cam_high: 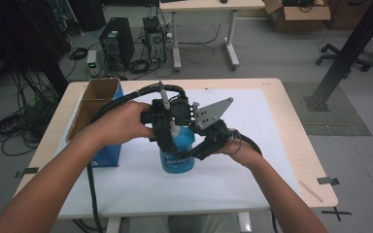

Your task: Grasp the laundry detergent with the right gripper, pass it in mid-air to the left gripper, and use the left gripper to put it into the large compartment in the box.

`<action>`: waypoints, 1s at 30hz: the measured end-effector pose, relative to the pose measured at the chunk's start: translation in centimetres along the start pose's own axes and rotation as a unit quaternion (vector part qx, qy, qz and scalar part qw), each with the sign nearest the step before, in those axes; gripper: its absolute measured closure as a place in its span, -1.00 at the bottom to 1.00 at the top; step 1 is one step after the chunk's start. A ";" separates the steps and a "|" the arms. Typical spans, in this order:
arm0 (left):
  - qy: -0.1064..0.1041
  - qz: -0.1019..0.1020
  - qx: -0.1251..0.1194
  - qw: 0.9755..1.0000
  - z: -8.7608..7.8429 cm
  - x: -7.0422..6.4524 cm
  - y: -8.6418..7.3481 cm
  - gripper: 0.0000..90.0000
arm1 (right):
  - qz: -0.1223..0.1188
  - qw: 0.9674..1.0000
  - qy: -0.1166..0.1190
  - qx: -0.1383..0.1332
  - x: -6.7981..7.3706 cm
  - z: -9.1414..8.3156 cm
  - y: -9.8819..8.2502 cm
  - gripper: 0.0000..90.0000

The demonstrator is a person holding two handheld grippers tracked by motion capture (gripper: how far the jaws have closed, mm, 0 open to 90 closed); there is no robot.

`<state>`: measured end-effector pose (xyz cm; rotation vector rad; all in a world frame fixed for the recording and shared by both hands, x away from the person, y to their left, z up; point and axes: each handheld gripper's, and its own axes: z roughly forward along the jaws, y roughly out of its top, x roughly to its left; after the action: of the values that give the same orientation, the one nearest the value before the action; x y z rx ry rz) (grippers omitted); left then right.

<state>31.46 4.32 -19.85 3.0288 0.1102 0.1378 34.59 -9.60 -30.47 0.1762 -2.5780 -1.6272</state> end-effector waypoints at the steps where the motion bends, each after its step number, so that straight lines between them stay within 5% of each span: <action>1: -0.001 0.000 0.001 1.000 0.0 0.0 0.0 -0.17 | 0.000 1.000 0.000 0.000 0.0 0.0 0.0 -0.04; 10: -0.007 -0.004 0.005 1.000 -0.7 0.1 0.1 -0.15 | -0.001 1.000 0.006 -0.012 0.0 -0.1 0.1 -0.06; 13: -0.009 -0.008 0.012 1.000 -0.9 0.2 0.2 -0.15 | -0.003 1.000 -0.005 -0.027 0.2 -0.4 0.4 -0.45; 17: 0.000 -0.017 0.016 1.000 -1.6 0.3 0.2 -0.15 | 0.003 1.000 -0.015 -0.010 0.3 -1.3 0.1 -0.66; 21: 0.007 -0.037 0.021 0.999 -2.4 0.8 -0.1 -0.15 | 0.026 0.999 -0.030 0.010 0.2 -2.3 -0.5 -0.85; 30: 0.020 -0.094 0.042 0.994 -4.6 2.6 -0.4 -0.15 | 0.054 0.994 -0.081 0.042 0.2 -5.5 -2.0 -0.92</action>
<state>33.58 5.41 -15.12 3.0779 0.4141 0.1804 35.20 -15.37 -29.92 -0.0921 -2.7226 -1.5578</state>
